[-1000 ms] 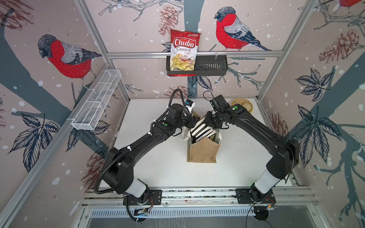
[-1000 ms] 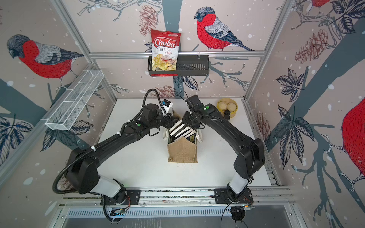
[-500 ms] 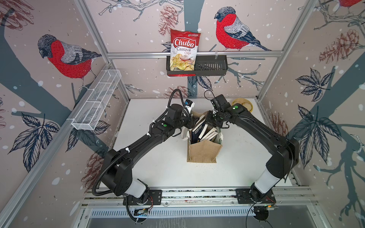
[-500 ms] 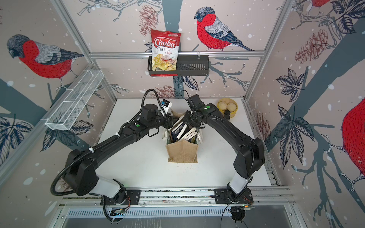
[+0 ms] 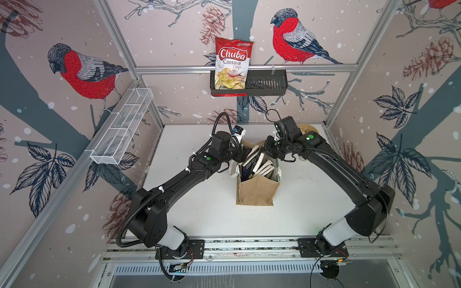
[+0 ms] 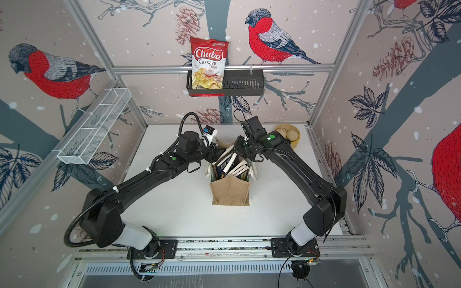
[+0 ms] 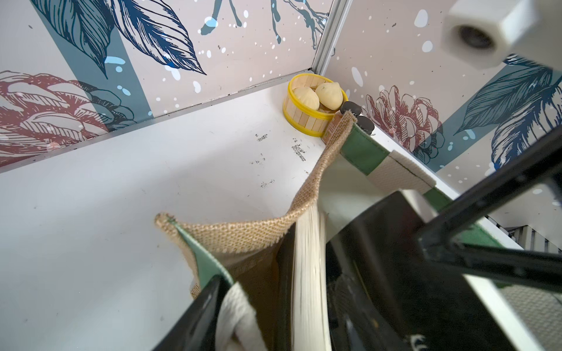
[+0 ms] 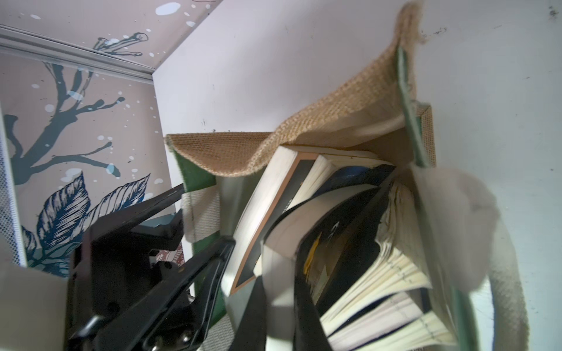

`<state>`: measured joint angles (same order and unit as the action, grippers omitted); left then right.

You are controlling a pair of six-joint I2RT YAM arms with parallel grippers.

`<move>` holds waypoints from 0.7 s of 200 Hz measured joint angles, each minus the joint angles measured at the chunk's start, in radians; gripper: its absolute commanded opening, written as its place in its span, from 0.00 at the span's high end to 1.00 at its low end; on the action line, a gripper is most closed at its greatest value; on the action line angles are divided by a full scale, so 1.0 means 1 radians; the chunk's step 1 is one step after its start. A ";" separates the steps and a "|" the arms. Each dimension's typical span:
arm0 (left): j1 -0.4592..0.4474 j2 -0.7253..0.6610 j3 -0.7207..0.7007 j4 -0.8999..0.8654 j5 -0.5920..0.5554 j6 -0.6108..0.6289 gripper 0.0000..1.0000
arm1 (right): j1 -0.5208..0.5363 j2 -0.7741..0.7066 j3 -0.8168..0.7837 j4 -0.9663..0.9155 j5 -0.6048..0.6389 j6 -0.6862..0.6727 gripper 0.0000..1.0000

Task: Take out the books from the canvas bag
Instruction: Pick up the book from the canvas bag.

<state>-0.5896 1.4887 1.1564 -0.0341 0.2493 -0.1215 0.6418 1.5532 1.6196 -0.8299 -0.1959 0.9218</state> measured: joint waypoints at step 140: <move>0.000 -0.009 -0.019 0.007 -0.023 0.002 0.41 | 0.000 -0.257 0.010 0.106 0.087 0.000 1.00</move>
<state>-0.5896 1.4796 1.1378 -0.0269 0.2268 -0.1200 0.6415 1.2961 1.6295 -0.7238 -0.1089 0.9222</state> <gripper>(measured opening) 0.596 0.138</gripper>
